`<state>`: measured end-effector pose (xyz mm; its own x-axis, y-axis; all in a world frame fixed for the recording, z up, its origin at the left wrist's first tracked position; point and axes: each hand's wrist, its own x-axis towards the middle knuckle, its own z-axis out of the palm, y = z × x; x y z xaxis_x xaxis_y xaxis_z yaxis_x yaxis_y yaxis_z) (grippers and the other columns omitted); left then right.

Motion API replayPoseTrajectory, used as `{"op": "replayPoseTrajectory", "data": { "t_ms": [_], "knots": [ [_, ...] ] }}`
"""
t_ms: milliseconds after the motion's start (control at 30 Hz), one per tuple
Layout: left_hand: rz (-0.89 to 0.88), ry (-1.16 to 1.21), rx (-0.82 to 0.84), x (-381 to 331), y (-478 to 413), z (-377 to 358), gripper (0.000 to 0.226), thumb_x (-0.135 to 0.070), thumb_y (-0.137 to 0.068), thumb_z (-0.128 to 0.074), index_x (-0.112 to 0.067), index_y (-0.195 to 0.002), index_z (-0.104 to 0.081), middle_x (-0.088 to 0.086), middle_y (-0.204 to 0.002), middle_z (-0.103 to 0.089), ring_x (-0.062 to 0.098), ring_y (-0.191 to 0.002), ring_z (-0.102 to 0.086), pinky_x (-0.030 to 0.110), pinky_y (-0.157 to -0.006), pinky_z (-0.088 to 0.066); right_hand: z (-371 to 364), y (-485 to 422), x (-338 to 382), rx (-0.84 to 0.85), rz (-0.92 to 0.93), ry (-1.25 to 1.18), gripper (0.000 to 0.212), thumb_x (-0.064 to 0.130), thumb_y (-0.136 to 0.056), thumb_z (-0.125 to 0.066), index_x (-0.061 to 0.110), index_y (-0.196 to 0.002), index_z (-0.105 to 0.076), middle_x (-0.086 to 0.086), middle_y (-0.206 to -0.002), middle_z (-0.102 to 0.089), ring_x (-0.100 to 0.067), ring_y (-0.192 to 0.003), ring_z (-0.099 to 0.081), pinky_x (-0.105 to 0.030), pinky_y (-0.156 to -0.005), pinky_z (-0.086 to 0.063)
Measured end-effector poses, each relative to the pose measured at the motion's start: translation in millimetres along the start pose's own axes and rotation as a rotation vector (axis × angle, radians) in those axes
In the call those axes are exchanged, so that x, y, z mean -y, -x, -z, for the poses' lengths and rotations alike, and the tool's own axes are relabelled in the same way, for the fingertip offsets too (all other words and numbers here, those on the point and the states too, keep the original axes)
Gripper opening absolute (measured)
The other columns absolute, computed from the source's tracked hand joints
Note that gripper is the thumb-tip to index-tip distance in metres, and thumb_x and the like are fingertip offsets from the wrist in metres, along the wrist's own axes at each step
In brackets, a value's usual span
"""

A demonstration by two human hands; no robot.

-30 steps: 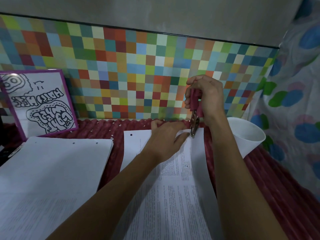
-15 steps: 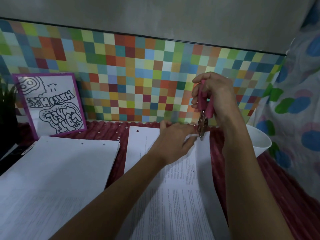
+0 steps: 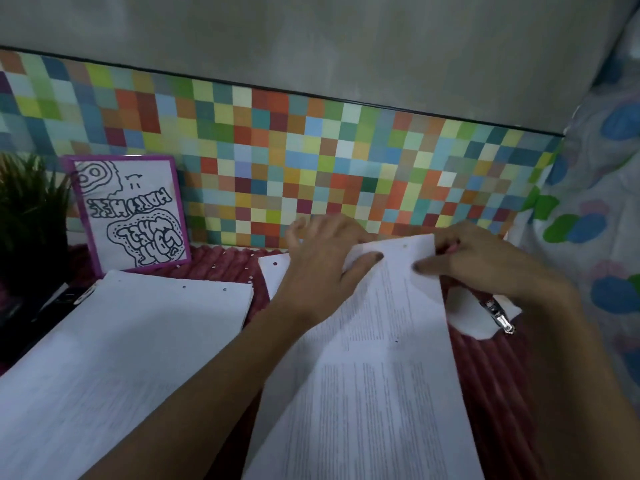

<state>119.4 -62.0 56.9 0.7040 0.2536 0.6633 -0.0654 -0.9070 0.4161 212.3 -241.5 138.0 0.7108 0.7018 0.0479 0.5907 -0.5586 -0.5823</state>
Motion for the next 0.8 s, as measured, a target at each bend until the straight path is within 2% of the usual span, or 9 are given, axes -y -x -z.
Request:
{"op": "replayPoseTrajectory", "data": {
  "t_ms": [100, 167, 267, 400, 467, 533, 633, 733, 800],
  "knots": [
    [0.327, 0.136, -0.097, 9.7, 18.0, 27.2, 0.089, -0.074, -0.067, -0.059, -0.033, -0.140, -0.028, -0.012, -0.150, -0.024, 0.006, -0.141, -0.018, 0.037, -0.115, -0.014, 18.3, 14.7, 8.0, -0.081, 0.010, -0.203, 0.007, 0.008, -0.084, -0.068, 0.006, -0.081, -0.073, -0.024, -0.077, -0.068, -0.019, -0.055, -0.059, -0.025, -0.056, -0.045],
    [0.512, 0.565, -0.004, 11.4, 36.9, 42.6, 0.101, -0.065, -0.059, -0.075, -0.027, -0.138, -0.024, -0.018, -0.134, -0.043, -0.012, -0.122, -0.041, 0.019, -0.105, -0.035, 34.0, 20.0, 13.4, -0.134, 0.018, -0.378, 0.021, 0.009, -0.080, -0.071, -0.007, -0.094, -0.069, -0.038, -0.088, -0.063, -0.019, -0.043, -0.056, -0.018, -0.043, -0.044],
    [0.667, 0.789, 0.216, 15.2, 68.6, 48.5, 0.079, -0.049, -0.070, -0.079, -0.025, -0.135, -0.041, -0.018, -0.121, -0.063, -0.001, -0.109, -0.061, 0.031, -0.100, -0.048, 48.5, 18.1, 22.1, -0.047, 0.019, -0.610, 0.077, 0.030, -0.053, -0.084, -0.015, -0.110, -0.059, -0.037, -0.097, -0.062, -0.034, -0.066, -0.065, -0.029, -0.054, -0.054],
    [0.683, 0.801, 0.199, 10.5, 89.9, 79.1, 0.022, -0.021, -0.091, -0.063, -0.031, -0.110, -0.065, -0.021, -0.100, -0.072, -0.004, -0.091, -0.068, 0.017, -0.079, -0.055, 33.2, 5.0, 39.6, -0.004, -0.050, -0.737, 0.063, 0.020, -0.060, -0.073, -0.012, -0.113, -0.061, -0.024, -0.096, -0.069, -0.030, -0.069, -0.069, -0.033, -0.060, -0.057],
    [0.714, 0.757, 0.120, 26.0, 94.4, 108.8, 0.018, -0.015, -0.091, -0.062, -0.030, -0.100, -0.066, -0.024, -0.085, -0.073, -0.005, -0.078, -0.069, 0.012, -0.064, -0.054, 12.6, -2.9, 52.5, -0.056, -0.047, -0.681, 0.037, 0.010, -0.074, -0.069, -0.009, -0.105, -0.064, -0.023, -0.095, -0.069, -0.033, -0.072, -0.064, -0.033, -0.062, -0.052],
    [0.724, 0.702, 0.130, 47.5, 98.5, 142.4, 0.021, -0.015, -0.085, -0.068, -0.022, -0.105, -0.067, -0.010, -0.094, -0.075, 0.009, -0.085, -0.072, 0.025, -0.073, -0.058, -14.5, -11.4, 61.0, -0.108, 0.002, -0.553, 0.023, 0.005, -0.080, -0.067, -0.001, -0.102, -0.065, -0.015, -0.079, -0.063, -0.028, -0.062, -0.056, -0.031, -0.054, -0.045],
    [0.804, 0.545, 0.121, 87.4, 110.1, 180.4, 0.018, -0.009, -0.082, -0.071, -0.021, -0.095, -0.068, 0.001, -0.093, -0.076, 0.019, -0.079, -0.073, 0.035, -0.072, -0.057, -52.0, -15.5, 66.3, -0.060, 0.123, -0.299, 0.039, 0.008, -0.079, -0.070, 0.031, -0.109, -0.061, -0.004, -0.084, -0.056, -0.019, -0.071, -0.055, -0.034, -0.064, -0.045],
    [0.897, 0.408, 0.178, 117.3, 126.4, 204.8, 0.018, -0.008, -0.080, -0.072, -0.016, -0.096, -0.068, 0.009, -0.090, -0.075, 0.025, -0.075, -0.071, 0.038, -0.074, -0.054, -91.8, -5.2, 69.8, 0.131, 0.269, -0.090, 0.061, 0.006, -0.074, -0.068, 0.035, -0.120, -0.043, -0.003, -0.091, -0.056, -0.019, -0.075, -0.057, -0.044, -0.069, -0.051],
    [0.924, 0.387, 0.278, 129.1, 139.3, 215.7, 0.032, -0.014, -0.074, -0.072, -0.009, -0.105, -0.066, 0.013, -0.090, -0.075, 0.030, -0.076, -0.071, 0.040, -0.073, -0.056, -120.9, 6.0, 70.3, 0.259, 0.337, 0.018, 0.069, -0.002, -0.072, -0.063, 0.038, -0.123, -0.039, 0.002, -0.098, -0.052, -0.011, -0.075, -0.055, -0.038, -0.059, -0.048]
  ]
}}
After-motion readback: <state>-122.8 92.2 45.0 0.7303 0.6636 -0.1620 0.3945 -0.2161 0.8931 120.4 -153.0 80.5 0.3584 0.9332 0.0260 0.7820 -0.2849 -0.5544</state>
